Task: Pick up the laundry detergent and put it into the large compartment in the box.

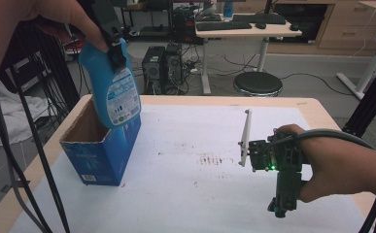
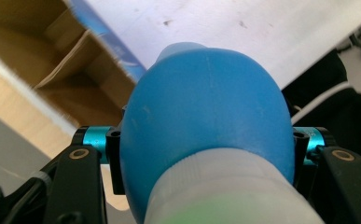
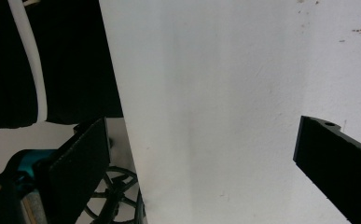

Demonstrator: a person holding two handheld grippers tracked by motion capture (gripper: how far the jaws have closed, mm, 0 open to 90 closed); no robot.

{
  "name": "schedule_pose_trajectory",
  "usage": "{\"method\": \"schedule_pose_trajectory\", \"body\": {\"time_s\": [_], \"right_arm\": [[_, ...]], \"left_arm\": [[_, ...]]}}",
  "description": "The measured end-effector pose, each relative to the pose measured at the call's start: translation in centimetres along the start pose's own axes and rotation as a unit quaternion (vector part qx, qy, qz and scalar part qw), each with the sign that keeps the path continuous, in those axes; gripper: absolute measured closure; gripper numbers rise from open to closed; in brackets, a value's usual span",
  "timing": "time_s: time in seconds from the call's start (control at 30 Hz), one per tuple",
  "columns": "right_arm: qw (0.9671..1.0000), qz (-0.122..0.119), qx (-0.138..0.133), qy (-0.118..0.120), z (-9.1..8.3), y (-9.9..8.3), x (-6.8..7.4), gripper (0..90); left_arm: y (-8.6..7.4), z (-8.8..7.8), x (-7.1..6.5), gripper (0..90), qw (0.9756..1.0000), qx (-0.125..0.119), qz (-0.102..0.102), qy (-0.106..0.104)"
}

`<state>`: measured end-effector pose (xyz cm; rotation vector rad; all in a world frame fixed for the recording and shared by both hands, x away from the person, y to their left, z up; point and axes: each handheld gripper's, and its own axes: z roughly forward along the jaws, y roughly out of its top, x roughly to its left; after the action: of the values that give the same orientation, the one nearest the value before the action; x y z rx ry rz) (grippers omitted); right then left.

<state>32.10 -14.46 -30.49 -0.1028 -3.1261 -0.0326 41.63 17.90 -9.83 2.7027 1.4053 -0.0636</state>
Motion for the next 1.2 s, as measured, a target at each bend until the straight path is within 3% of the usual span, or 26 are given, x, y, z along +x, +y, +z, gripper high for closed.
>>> {"method": "schedule_pose_trajectory", "body": {"time_s": [0.27, 0.57, 0.77, 0.93, 1.2], "right_arm": [[1.0, 0.004, 0.002, 0.0, 0.1, 0.2, 0.1, 3.0], [1.0, -0.003, 0.004, 0.0, 0.1, 0.6, -0.1, 3.0], [1.0, -0.001, 0.005, -0.001, -0.1, 0.8, -0.1, 3.0], [1.0, -0.002, 0.006, 0.0, -0.1, 0.9, -0.1, 3.0], [1.0, 0.003, 0.007, -0.001, 0.0, 0.9, -0.1, 3.0]], "left_arm": [[-1.3, -0.2, 2.4, 38.8, 0.9975, 0.013, -0.068, 0.014], [-2.4, 0.7, 5.0, 38.8, 0.9884, 0.013, -0.144, 0.045], [-2.8, 1.9, 6.1, 38.8, 0.9859, 0.011, -0.165, 0.027], [-2.8, 3.1, 6.7, 38.8, 0.9844, 0.017, -0.173, 0.026], [-2.7, 5.8, 7.7, 38.8, 0.9877, 0.025, -0.154, 0.009]]}}
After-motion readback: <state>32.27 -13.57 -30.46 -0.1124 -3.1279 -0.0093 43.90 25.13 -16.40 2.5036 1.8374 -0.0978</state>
